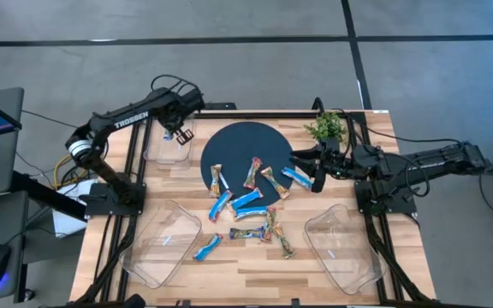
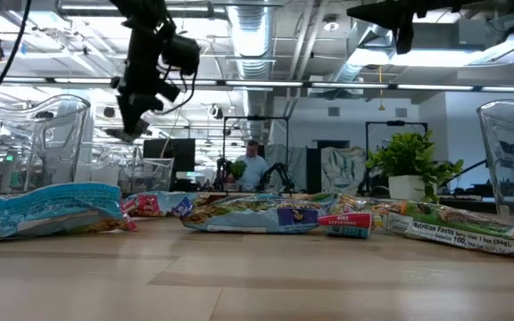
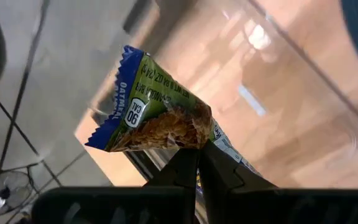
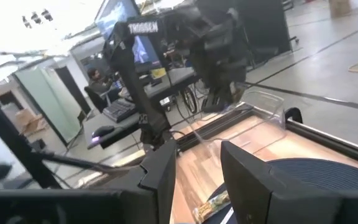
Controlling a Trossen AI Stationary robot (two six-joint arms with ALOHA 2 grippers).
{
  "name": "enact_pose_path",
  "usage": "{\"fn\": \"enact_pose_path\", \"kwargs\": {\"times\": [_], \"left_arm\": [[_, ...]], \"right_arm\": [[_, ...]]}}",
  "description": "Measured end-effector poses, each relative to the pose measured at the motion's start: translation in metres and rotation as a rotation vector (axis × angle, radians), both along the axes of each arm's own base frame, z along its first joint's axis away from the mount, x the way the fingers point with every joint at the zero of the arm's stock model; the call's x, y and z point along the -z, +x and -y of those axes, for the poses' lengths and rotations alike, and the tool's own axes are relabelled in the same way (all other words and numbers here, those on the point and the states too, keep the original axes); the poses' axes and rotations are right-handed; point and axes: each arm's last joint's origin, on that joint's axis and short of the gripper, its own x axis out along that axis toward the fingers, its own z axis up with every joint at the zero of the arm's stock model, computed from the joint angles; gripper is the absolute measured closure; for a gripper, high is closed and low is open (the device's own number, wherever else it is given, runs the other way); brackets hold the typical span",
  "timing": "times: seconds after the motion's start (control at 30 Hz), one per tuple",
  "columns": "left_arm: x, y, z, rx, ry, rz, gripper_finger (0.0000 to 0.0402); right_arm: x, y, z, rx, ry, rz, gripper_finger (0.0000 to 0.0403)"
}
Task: Pick and place Granola Bars by type
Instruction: Put the blue granola bar into the top transparent bin, then put the yellow granola bar into the bottom right transparent bin
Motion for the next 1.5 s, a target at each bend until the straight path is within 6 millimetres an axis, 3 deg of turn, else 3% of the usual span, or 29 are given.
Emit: {"fn": "enact_pose_path", "kwargs": {"times": [0.27, 0.63, 0.8, 1.0, 1.17, 1.33, 1.5], "left_arm": [[0.02, -0.008, 0.003, -0.02, -0.014, -0.081, 0.0392], [0.02, -0.009, 0.004, -0.032, -0.008, -0.082, 0.0273], [0.018, -0.011, 0.01, -0.029, -0.061, -0.098, 0.0243], [-0.011, -0.011, 0.038, 0.024, -0.074, 0.149, 0.0238], [-0.051, -0.016, 0.073, 0.17, -0.015, 0.455, 0.0238], [-0.083, -0.031, 0.103, 0.251, 0.067, 0.678, 0.0238], [-0.099, -0.046, 0.121, 0.247, 0.111, 0.809, 0.0238]], "right_arm": [[0.0, 0.0, 0.0, -0.003, 0.036, 0.005, 0.0282], [0.017, 0.015, -0.009, -0.037, 0.092, -0.084, 0.0282], [0.031, 0.024, -0.011, -0.048, 0.145, -0.163, 0.0282], [0.05, 0.032, -0.007, -0.005, 0.207, -0.278, 0.0282], [0.045, 0.046, -0.003, 0.024, 0.156, -0.428, 0.0282], [0.042, 0.064, 0.003, 0.051, 0.103, -0.658, 0.0282], [0.056, 0.087, 0.014, 0.044, 0.183, -0.839, 0.0282]]}}
